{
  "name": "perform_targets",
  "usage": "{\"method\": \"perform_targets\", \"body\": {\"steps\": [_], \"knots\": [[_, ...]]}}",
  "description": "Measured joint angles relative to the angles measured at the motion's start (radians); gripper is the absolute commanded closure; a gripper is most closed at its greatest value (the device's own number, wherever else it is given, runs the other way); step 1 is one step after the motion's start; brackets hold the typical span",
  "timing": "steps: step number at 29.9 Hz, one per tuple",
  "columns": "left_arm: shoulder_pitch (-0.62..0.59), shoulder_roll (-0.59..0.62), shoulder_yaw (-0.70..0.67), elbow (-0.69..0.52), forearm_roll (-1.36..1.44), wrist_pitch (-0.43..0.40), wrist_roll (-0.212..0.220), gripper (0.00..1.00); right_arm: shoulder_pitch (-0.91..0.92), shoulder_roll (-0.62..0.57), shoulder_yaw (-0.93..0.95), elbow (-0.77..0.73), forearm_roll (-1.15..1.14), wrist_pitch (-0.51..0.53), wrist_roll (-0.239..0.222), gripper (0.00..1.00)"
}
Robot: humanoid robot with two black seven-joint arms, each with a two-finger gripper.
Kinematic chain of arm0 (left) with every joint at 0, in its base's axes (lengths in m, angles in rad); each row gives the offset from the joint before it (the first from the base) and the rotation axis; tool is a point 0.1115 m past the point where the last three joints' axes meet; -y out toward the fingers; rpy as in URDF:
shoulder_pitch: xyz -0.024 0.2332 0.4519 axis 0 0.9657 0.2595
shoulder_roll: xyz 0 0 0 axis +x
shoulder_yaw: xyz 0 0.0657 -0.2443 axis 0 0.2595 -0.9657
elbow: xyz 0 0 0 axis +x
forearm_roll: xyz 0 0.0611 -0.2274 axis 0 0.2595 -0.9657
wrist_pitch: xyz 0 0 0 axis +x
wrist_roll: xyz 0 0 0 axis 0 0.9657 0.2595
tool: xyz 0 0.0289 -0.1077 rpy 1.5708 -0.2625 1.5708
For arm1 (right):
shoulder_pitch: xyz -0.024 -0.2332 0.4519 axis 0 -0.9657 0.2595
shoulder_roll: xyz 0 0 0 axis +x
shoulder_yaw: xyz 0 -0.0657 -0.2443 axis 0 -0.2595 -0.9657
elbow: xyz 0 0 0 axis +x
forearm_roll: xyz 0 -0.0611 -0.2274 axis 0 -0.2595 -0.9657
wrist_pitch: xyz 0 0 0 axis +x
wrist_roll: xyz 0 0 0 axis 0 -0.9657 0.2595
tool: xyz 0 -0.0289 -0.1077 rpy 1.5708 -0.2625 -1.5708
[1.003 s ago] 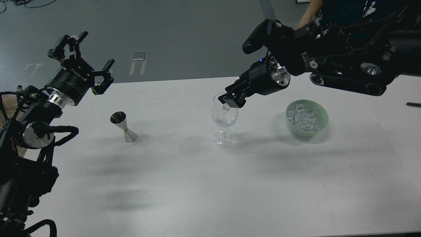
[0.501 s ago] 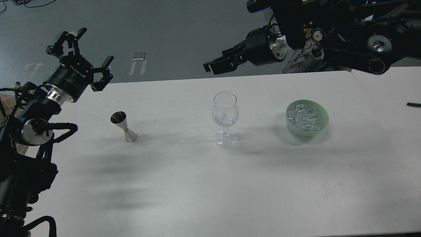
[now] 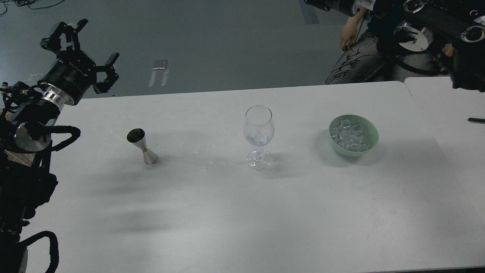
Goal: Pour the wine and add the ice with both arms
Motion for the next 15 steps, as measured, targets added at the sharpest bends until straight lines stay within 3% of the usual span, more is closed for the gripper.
{"method": "perform_targets", "body": {"steps": [7, 15], "knots": [[-0.088, -0.039, 0.009, 0.148, -0.014, 0.000, 0.000, 0.02, -0.214, 0.164, 0.312, -0.186, 0.069, 0.087, 0.037, 0.00], [-0.133, -0.052, 0.068, 0.245, -0.018, 0.000, 0.003, 0.02, -0.297, 0.290, 0.488, -0.359, 0.140, 0.213, 0.074, 0.00]]}}
